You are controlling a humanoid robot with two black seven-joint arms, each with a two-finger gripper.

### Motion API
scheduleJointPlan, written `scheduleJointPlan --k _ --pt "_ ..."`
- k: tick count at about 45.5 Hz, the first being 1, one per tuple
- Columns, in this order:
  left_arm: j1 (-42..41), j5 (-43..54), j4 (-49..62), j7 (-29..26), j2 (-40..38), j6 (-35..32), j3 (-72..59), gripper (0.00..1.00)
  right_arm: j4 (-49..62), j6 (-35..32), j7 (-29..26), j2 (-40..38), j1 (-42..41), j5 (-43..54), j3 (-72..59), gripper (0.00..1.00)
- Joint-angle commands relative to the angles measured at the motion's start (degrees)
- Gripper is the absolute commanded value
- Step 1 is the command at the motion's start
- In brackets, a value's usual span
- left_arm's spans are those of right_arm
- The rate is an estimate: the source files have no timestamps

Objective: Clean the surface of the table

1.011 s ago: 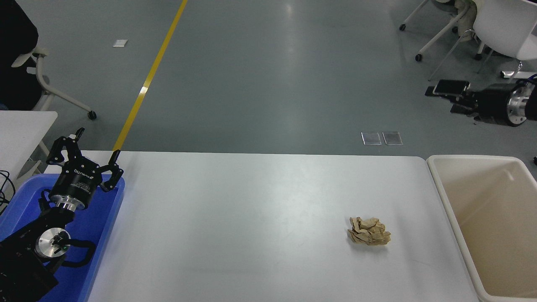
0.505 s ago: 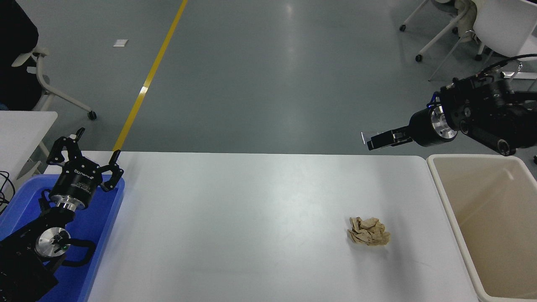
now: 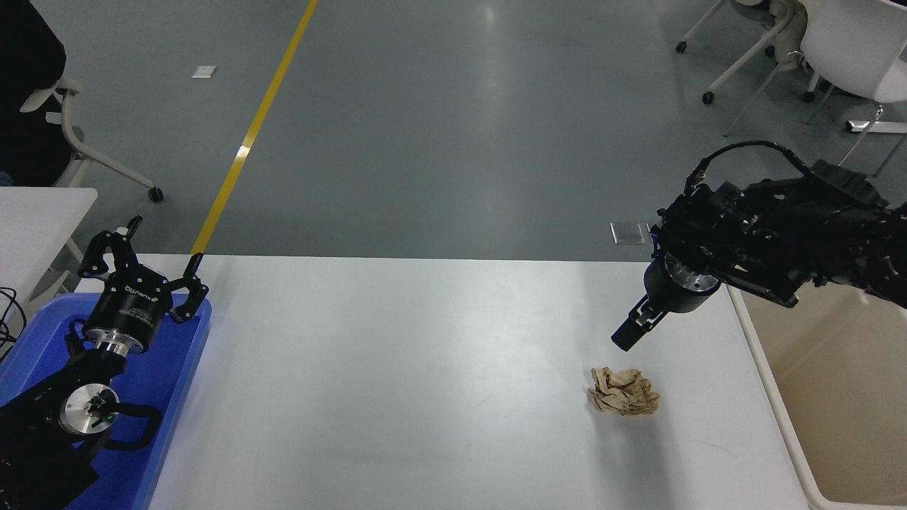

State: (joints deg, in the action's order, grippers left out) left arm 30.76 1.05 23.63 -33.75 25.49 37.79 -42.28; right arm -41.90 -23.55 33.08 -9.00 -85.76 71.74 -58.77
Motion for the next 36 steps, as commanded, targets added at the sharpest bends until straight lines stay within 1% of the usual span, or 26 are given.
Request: scheduleJointPlan --k 1,20,25,31,36 --pt "0.00 0.00 0.01 0.00 0.00 0.00 0.00 1.00 -1.34 0.00 0.32 1.01 2.17 2.00 -2.14 0.99" --pt "0.00 0.00 0.01 0.00 0.00 0.00 0.00 1.00 -0.90 0.61 1.02 4.26 4.54 1.91 -1.35 0.99" --pt "0.00 0.00 0.01 0.00 0.00 0.00 0.00 1.00 -0.20 1.93 0.93 4.34 5.33 1.83 -0.91 0.99" --pt "0.00 0.00 0.01 0.00 0.00 0.00 0.00 1.00 2.44 5.62 0.85 4.43 6.74 1.47 -0.82 0.99" --pt "0.00 0.00 0.01 0.00 0.00 0.00 0.00 1.00 2.88 5.71 0.93 4.96 7.09 1.47 -0.91 0.99"
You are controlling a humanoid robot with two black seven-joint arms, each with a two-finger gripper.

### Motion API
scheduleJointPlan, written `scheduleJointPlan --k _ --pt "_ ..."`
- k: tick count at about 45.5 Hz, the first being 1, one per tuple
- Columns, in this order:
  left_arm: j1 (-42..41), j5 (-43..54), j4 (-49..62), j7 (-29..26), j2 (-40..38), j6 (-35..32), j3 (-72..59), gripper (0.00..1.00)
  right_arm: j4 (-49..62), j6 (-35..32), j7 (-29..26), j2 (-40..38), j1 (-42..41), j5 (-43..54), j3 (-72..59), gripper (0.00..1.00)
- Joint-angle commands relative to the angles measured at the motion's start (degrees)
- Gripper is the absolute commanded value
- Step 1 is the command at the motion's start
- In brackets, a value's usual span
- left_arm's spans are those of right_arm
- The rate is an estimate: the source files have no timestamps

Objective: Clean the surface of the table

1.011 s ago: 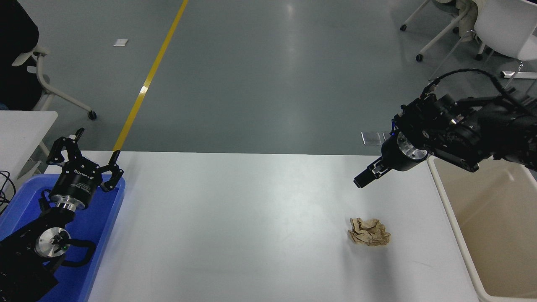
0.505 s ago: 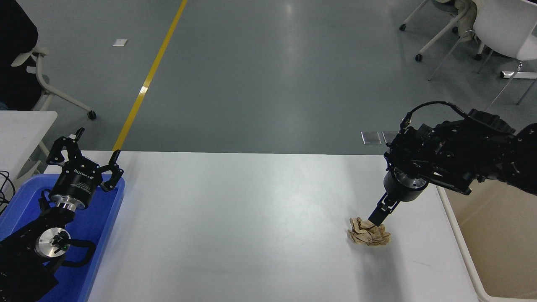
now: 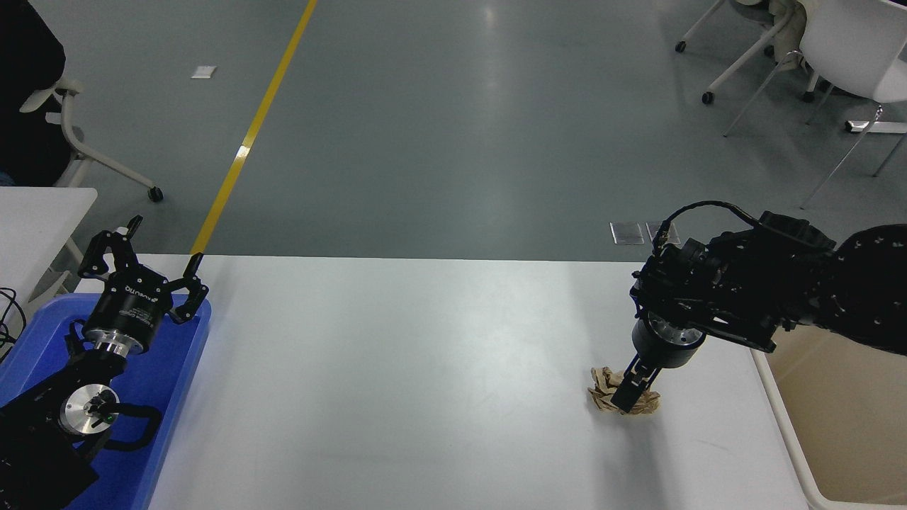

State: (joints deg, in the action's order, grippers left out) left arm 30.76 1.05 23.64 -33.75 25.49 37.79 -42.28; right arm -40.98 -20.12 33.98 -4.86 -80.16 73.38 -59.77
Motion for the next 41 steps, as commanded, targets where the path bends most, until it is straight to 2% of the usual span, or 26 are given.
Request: scheduleJointPlan --k 1,41 --pt "0.00 0.00 0.01 0.00 0.00 0.00 0.00 1.00 2.04 2.28 0.03 0.82 1.67 -0.17 0.09 0.99" --pt "0.00 0.00 0.00 0.00 0.00 0.00 0.00 1.00 12.58 5.88 0.03 1.44 10.99 -0.17 0.01 0.96"
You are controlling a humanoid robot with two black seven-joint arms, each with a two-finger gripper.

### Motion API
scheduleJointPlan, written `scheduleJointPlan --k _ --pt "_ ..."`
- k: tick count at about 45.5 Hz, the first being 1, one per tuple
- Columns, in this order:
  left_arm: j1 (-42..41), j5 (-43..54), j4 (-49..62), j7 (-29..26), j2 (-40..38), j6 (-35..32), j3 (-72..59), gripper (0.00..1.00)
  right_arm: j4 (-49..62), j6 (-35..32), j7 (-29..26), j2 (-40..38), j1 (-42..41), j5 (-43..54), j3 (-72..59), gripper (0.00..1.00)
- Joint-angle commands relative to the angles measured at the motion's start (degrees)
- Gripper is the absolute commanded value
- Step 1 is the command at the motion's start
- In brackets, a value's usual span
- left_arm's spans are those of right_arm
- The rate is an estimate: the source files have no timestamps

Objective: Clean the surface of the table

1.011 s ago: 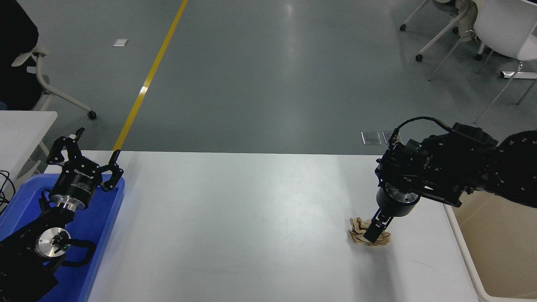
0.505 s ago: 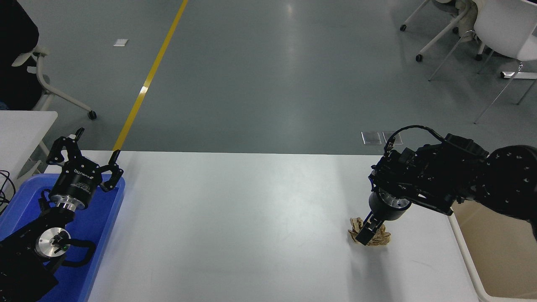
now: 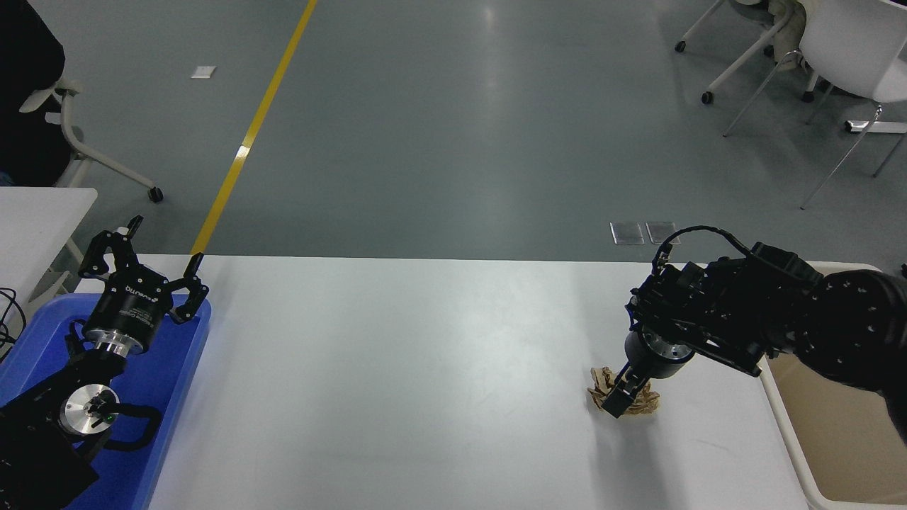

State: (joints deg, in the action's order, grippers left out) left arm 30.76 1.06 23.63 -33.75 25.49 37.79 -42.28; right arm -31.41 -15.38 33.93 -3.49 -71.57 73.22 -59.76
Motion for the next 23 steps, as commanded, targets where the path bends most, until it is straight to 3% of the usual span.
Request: scheduleJointPlan --k 1,10,23 --pt "0.00 0.00 0.01 0.00 0.00 0.00 0.00 1.00 3.19 1.23 0.08 0.06 2.40 0.00 0.00 0.95" --pt "0.00 0.00 0.01 0.00 0.00 0.00 0.00 1.00 4.51 1.58 0.26 0.32 3.54 -0.09 -0.09 0.81" --pt "0.00 0.00 0.01 0.00 0.00 0.00 0.00 1.00 5.57 1.49 2.63 0.32 3.99 0.00 -0.44 0.28"
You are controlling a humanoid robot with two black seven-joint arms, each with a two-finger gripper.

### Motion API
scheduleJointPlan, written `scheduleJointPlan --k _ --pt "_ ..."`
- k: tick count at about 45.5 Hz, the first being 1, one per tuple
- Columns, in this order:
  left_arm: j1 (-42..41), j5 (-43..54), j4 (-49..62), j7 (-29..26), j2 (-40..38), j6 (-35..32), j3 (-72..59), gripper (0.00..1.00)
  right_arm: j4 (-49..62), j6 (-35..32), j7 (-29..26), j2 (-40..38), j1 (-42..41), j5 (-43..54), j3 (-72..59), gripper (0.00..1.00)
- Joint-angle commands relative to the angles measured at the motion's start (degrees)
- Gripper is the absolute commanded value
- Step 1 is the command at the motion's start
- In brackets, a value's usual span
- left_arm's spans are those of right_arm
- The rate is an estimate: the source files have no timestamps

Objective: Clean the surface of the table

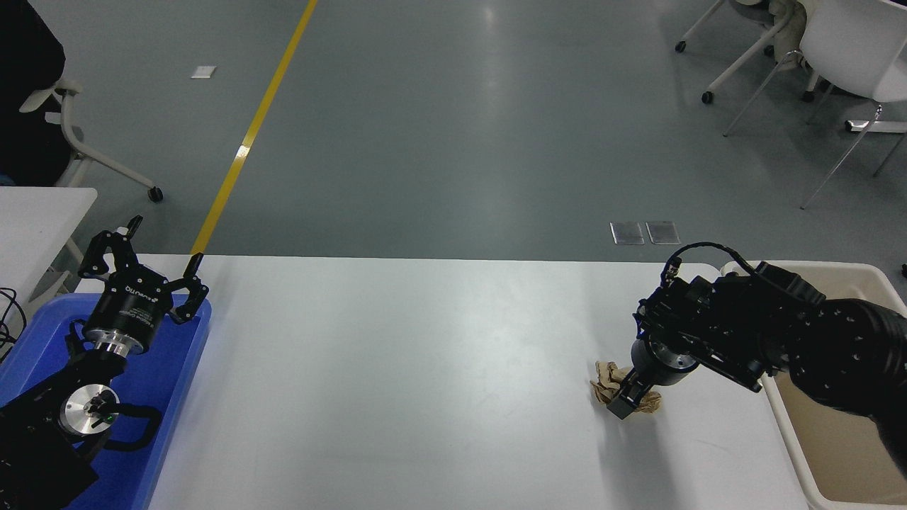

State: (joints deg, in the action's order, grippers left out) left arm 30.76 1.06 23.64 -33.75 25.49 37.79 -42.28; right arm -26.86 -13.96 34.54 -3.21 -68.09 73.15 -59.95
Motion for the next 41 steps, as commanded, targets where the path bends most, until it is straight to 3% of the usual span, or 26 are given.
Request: scheduleJointPlan --k 1,8,19,32,41 --pt "0.00 0.00 0.01 0.00 0.00 0.00 0.00 1.00 1.02 0.07 2.37 0.04 0.42 0.06 -0.26 0.24" --pt "0.00 0.00 0.01 0.00 0.00 0.00 0.00 1.00 1.02 -0.11 4.74 0.04 0.07 -0.03 -0.17 0.00" --pt "0.00 0.00 0.01 0.00 0.00 0.00 0.00 1.00 1.02 -0.28 7.12 -0.83 -1.86 -2.66 1.41 0.00" --pt "0.00 0.00 0.01 0.00 0.00 0.00 0.00 1.00 -0.21 -0.72 10.46 -7.86 -9.86 -15.76 4.22 0.00" --pt "0.00 0.00 -0.08 0.00 0.00 0.00 0.00 1.00 -1.00 -4.41 13.71 -13.05 -13.82 -17.17 11.60 0.00"
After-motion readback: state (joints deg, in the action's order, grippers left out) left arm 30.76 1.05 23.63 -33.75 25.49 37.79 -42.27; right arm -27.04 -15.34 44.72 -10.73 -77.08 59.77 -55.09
